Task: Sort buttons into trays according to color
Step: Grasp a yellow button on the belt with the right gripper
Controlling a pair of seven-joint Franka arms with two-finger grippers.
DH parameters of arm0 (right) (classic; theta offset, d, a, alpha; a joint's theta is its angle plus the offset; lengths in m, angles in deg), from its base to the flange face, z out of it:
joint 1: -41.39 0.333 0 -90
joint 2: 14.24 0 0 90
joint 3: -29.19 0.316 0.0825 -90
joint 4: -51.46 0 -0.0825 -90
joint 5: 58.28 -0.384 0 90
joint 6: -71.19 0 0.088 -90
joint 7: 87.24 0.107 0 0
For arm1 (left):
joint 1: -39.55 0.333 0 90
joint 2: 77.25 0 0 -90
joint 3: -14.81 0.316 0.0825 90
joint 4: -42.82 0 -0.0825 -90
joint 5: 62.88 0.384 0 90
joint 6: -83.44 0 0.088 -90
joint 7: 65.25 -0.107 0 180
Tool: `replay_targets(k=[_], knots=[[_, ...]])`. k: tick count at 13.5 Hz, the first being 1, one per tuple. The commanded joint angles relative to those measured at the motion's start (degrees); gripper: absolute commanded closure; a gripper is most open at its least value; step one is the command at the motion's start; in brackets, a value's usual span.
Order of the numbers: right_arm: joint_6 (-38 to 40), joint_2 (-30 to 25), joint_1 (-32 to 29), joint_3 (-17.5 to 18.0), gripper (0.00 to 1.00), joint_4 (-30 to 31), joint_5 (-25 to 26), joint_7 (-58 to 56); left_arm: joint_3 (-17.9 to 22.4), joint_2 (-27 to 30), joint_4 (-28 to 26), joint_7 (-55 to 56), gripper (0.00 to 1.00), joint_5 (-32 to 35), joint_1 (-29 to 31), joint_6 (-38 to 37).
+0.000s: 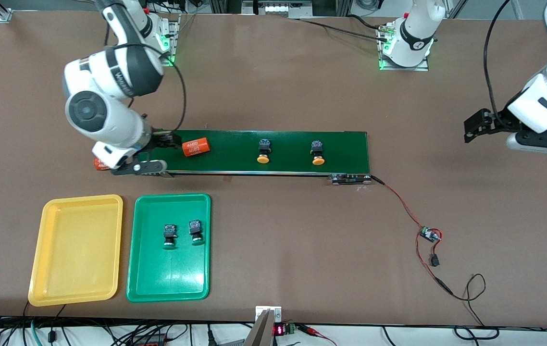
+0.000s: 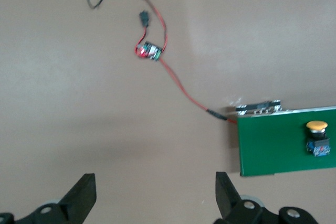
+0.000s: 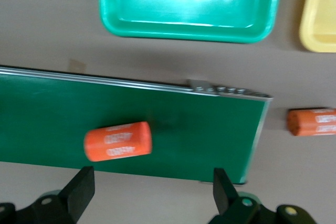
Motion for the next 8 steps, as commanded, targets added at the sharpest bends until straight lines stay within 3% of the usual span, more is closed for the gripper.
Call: replay_targets(k=[1,4,8], knots=[[-3.86,-2.33,-0.42,3.48,0.0,4.58,-0.66,4.43,1.17,0.26,2.16,-1.71,0.0,0.14,-0.1,-6.01],[-7.81,-2.07,-0.25,5.6,0.0,6.25,-0.83,5.4,0.82,0.35,2.42,-1.71,0.0,0.76,-0.1,-6.82],[-12.56,-0.32,4.05,5.87,0.0,6.35,-0.83,14.97,1.17,0.52,3.91,-1.71,0.0,0.67,0.07,-8.05]])
